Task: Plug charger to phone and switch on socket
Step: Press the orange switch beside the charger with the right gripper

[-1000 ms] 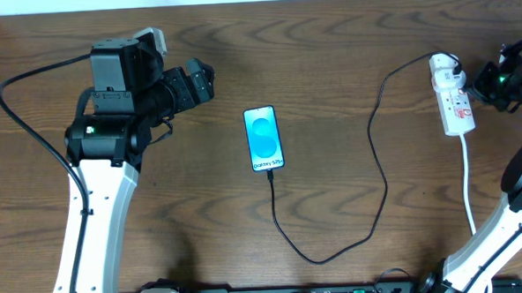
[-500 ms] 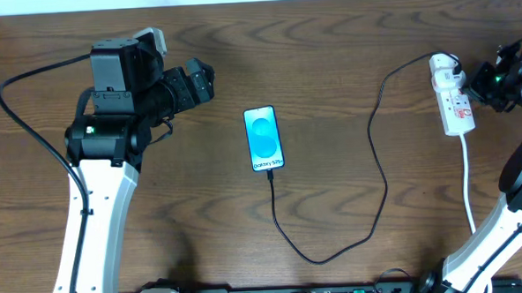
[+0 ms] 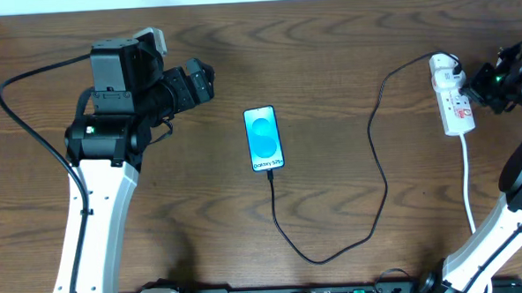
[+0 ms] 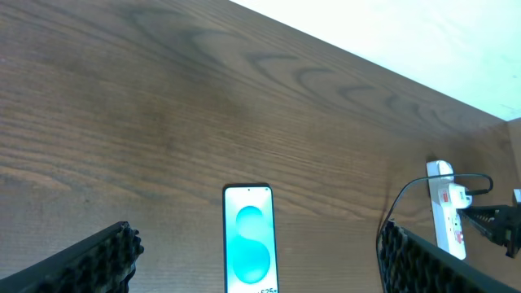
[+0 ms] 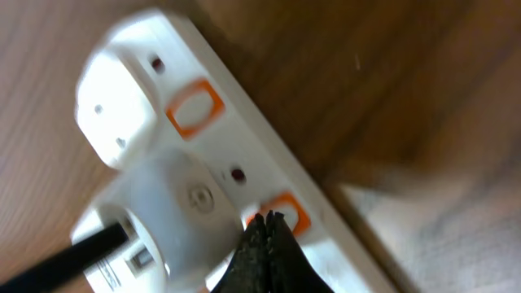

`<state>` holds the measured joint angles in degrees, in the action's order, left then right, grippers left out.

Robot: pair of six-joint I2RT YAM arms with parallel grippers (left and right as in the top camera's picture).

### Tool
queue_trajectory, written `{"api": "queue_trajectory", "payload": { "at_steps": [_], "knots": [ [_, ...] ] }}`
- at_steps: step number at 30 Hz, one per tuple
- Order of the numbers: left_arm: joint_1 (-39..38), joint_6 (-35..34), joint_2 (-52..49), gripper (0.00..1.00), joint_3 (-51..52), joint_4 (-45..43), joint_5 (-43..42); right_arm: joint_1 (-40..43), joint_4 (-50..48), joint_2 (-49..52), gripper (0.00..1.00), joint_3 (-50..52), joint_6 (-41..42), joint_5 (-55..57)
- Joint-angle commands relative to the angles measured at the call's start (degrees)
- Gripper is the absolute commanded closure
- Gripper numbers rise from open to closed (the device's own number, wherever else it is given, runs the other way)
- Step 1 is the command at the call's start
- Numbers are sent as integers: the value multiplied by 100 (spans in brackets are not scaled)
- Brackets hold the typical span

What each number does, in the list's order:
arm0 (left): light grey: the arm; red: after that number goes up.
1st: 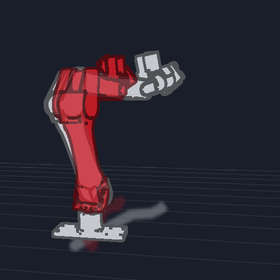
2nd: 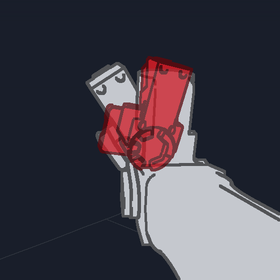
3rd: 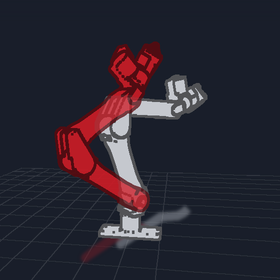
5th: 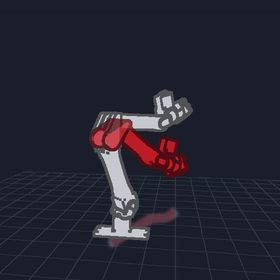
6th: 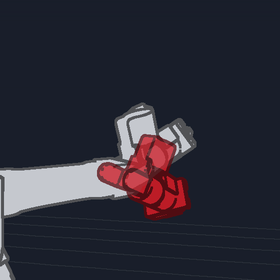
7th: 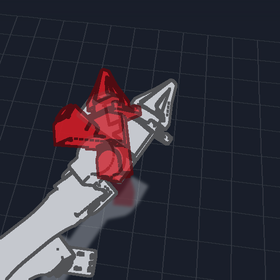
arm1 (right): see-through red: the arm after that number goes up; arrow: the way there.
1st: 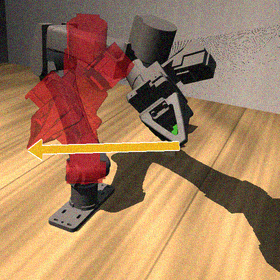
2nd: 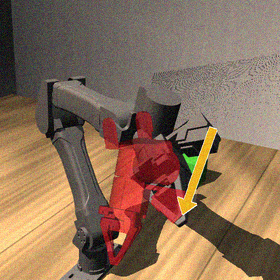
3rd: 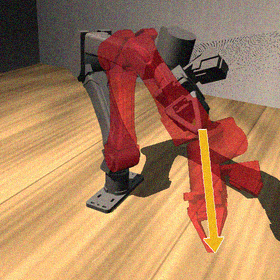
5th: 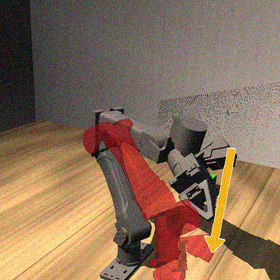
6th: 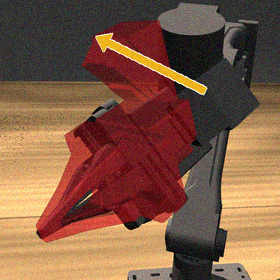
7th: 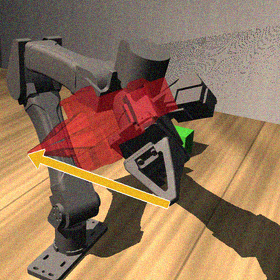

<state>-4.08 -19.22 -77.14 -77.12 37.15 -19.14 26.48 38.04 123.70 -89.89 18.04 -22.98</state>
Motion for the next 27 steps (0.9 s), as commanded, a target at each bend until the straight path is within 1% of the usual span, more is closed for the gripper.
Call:
{"api": "queue_trajectory", "payload": {
  "at_steps": [1,8,16,21,27],
  "knots": [
    [20,76,0,4,-11,13,39,-184,170,299,99,111,417,-227],
    [20,79,0,4,-11,13,39,-177,66,299,99,111,839,-188],
    [20,79,0,4,-11,13,39,24,-356,297,99,111,1628,-146],
    [20,79,0,4,-11,13,39,227,-560,295,99,111,1663,-664],
    [20,79,0,4,-11,13,39,238,-549,295,99,111,1659,-745]
  ]
}}
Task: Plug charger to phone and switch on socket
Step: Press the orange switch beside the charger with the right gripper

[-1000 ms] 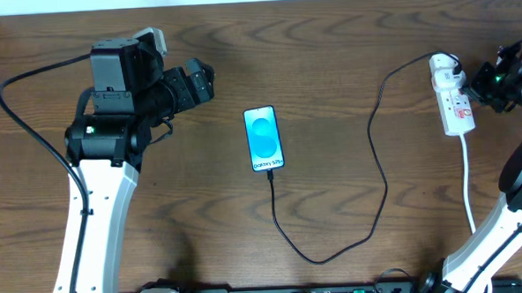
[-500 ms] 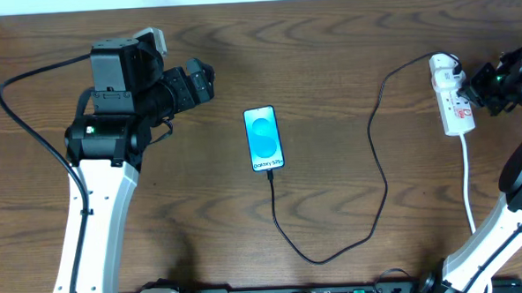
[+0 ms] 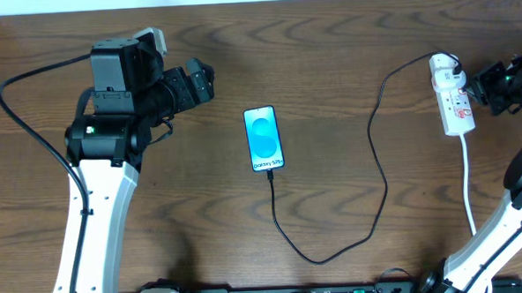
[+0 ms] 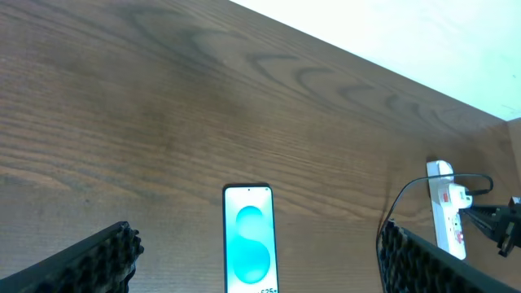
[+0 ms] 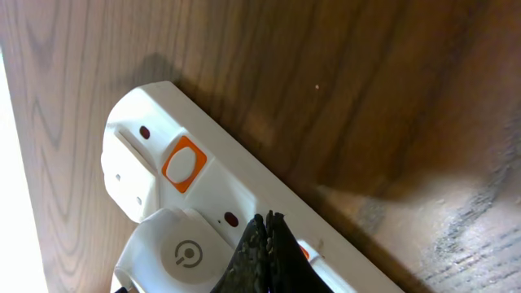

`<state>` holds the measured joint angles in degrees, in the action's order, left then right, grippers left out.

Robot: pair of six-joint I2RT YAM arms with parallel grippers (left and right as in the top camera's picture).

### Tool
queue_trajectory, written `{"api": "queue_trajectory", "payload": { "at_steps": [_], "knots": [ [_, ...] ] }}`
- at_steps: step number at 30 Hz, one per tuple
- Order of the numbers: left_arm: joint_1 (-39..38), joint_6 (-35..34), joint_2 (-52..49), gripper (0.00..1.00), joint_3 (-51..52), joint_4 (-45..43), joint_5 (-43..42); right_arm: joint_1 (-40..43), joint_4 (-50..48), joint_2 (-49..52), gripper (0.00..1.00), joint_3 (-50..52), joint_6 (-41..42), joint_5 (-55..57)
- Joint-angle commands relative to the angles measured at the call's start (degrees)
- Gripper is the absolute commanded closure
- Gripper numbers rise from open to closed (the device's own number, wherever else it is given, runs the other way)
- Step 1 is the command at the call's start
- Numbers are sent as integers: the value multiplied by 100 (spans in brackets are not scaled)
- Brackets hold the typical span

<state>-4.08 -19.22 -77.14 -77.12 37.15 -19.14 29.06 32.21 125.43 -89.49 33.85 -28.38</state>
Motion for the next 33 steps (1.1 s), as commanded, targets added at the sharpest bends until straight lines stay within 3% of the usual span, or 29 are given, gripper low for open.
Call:
{"api": "queue_trajectory", "payload": {
  "at_steps": [1,33],
  "knots": [
    [20,79,0,4,-11,13,39,-33,44,122,99,72,79,-210],
    [20,79,0,4,-11,13,39,-647,691,125,99,74,-328,197]
  ]
}}
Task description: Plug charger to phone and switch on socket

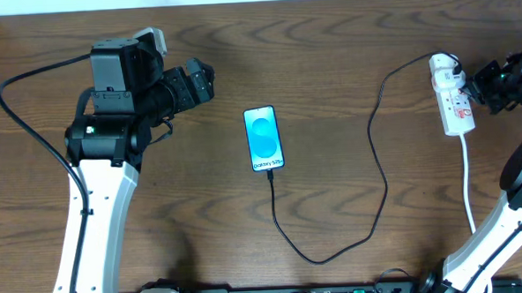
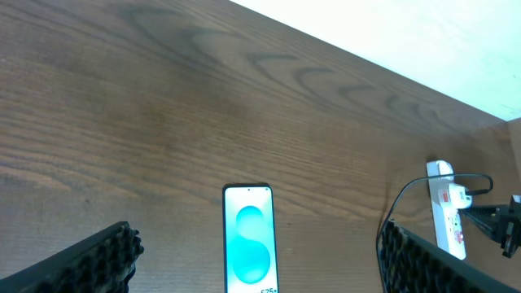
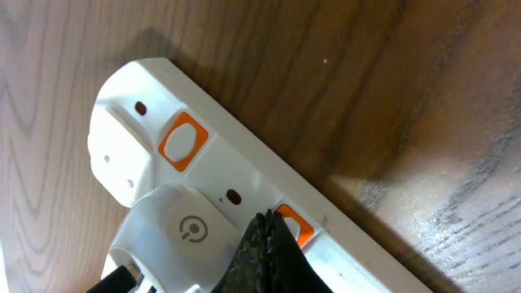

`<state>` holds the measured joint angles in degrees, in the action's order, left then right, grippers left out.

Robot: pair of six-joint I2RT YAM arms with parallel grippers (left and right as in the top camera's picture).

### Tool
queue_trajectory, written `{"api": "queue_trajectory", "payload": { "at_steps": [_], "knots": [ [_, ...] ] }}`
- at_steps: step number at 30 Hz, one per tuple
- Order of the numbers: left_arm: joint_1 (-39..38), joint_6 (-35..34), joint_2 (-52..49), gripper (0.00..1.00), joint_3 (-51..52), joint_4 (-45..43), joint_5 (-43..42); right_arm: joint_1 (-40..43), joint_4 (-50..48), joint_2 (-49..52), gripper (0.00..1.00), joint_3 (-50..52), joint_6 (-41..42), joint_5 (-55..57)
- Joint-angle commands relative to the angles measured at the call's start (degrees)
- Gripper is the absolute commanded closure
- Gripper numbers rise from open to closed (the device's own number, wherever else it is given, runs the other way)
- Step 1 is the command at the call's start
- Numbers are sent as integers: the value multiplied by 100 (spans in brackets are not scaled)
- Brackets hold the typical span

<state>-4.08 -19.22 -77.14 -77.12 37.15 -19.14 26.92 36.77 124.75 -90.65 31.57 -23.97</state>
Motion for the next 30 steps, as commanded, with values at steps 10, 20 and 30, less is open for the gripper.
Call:
{"api": "queue_trajectory", "payload": {
  "at_steps": [10,20,30],
  "knots": [
    [20,79,0,4,-11,13,39,-463,413,192,99,190,-96,-111],
    [20,79,0,4,-11,13,39,142,33,-275,99,116,-39,90],
    [20,79,0,4,-11,13,39,710,892,-2409,99,114,-1377,-461]
  ]
}}
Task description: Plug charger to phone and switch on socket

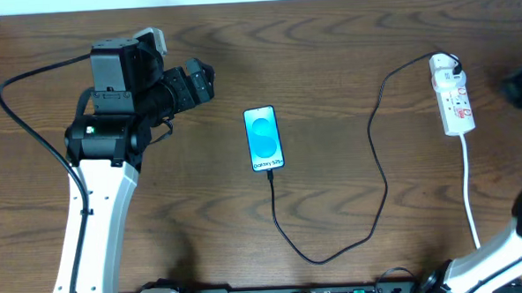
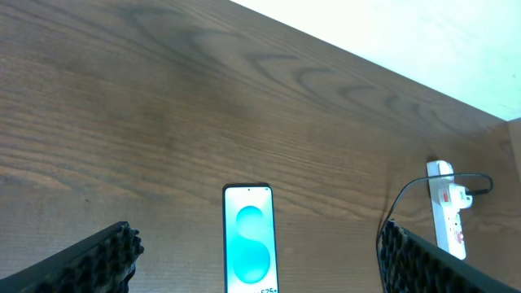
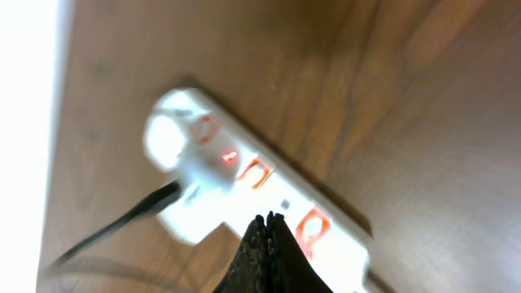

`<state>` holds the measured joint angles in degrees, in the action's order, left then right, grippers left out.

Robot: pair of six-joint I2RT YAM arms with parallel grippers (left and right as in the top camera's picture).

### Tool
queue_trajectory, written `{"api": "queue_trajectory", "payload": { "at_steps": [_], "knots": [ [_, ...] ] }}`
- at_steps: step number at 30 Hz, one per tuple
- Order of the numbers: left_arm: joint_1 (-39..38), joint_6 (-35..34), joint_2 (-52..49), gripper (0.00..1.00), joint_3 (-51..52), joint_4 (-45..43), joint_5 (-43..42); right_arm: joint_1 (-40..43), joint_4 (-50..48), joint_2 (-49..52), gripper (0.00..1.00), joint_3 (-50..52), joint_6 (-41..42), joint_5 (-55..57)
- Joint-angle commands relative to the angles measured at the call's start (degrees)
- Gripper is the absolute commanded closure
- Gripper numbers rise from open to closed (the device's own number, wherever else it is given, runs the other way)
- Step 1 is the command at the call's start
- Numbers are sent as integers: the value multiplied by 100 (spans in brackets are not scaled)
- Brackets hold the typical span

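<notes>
The phone lies face up mid-table with its cyan screen lit, and it also shows in the left wrist view. A black cable runs from its lower end in a loop to the charger plug seated in the white socket strip. A red light glows on the strip. My right gripper is shut on nothing and held back from the strip, a blurred shape at the right edge. My left gripper hangs open, left of the phone.
The strip's white mains lead runs down the right side toward the front edge. The left arm's black cable arcs over the left part of the brown wooden table.
My right gripper, whose shut tips were at the orange switch beside the plug, now stands off to the right of the strip. A red light now glows on the strip. The left arm is unchanged.
Throughout, the phone lay lit with the cable in it and my left gripper stayed open. My right gripper's shut tips were on the switch next to the plug, then slightly back, then at it again. Now it is away and the strip shows a red light.
</notes>
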<state>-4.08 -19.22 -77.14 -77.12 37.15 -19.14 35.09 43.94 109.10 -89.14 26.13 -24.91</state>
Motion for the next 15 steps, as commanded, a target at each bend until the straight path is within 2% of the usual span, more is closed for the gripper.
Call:
{"api": "queue_trajectory", "payload": {
  "at_steps": [1,7,11,13,15],
  "knots": [
    [20,79,0,4,-11,13,39,-168,297,-1056,98,-37,-1099,-455],
    [20,79,0,4,-11,13,39,-1091,1281,-2347,91,-37,-2804,-437],
    [20,79,0,4,-11,15,39,-2028,1971,-3062,81,-37,-3377,343],
    [20,79,0,4,-11,13,39,-2479,2288,-3329,73,-37,-3578,697],
    [20,79,0,4,-11,13,39,-2940,2605,-3560,48,-37,-3698,1084]
  ]
}}
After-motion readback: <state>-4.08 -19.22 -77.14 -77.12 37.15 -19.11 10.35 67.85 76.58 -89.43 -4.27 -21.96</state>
